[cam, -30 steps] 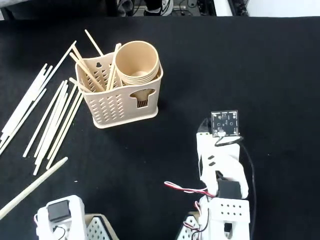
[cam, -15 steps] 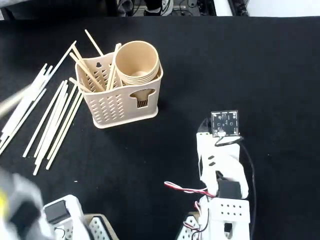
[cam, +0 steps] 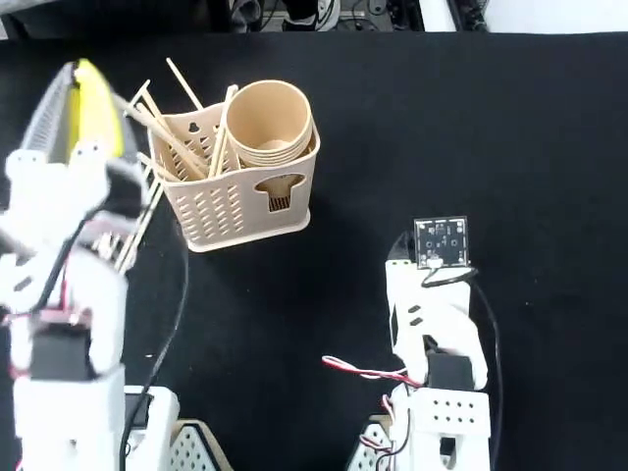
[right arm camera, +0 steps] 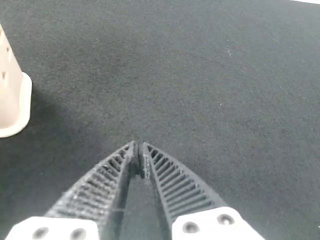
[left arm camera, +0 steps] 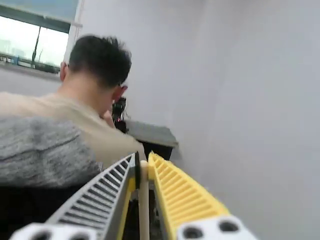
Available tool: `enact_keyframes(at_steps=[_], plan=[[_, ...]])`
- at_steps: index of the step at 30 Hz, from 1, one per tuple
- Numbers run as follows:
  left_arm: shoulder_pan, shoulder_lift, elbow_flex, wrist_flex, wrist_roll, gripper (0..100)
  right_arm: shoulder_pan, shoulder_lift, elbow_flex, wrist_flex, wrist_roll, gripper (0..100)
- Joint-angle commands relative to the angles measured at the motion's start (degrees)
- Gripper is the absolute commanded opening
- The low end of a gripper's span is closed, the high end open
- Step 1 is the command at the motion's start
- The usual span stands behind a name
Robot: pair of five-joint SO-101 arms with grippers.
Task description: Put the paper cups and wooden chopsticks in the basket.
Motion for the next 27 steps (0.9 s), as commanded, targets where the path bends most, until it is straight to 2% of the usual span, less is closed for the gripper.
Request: enact_keyframes(at_steps=[1, 9, 11, 14, 18, 23, 27], plan=[[0.84, 3.78, -1.89, -0.53, -1.93, 3, -0.88, -0.48, -0.13, -1.32, 0.44, 1.2], [1.27, 5.63, 1.89, -2.81, -3.25, 3, -0.88, -0.48, -0.13, -1.32, 0.44, 1.2], [1.45, 5.63, 2.95, 0.70, -7.30, 8, -0.88, -0.48, -0.13, -1.32, 0.44, 1.2], [5.23, 5.71, -0.22, 12.57, -10.02, 24, -0.88, -0.48, -0.13, -1.32, 0.44, 1.2], [5.76, 7.30, -14.20, 28.57, -9.93, 25, -0.88, -0.48, -0.13, -1.32, 0.44, 1.2], [-1.63, 18.46, -34.24, 46.24, -10.11, 25, -0.88, -0.48, -0.13, -1.32, 0.44, 1.2], [-8.57, 32.53, -49.45, 62.68, -16.53, 24, -0.88, -0.48, -0.13, -1.32, 0.44, 1.2]])
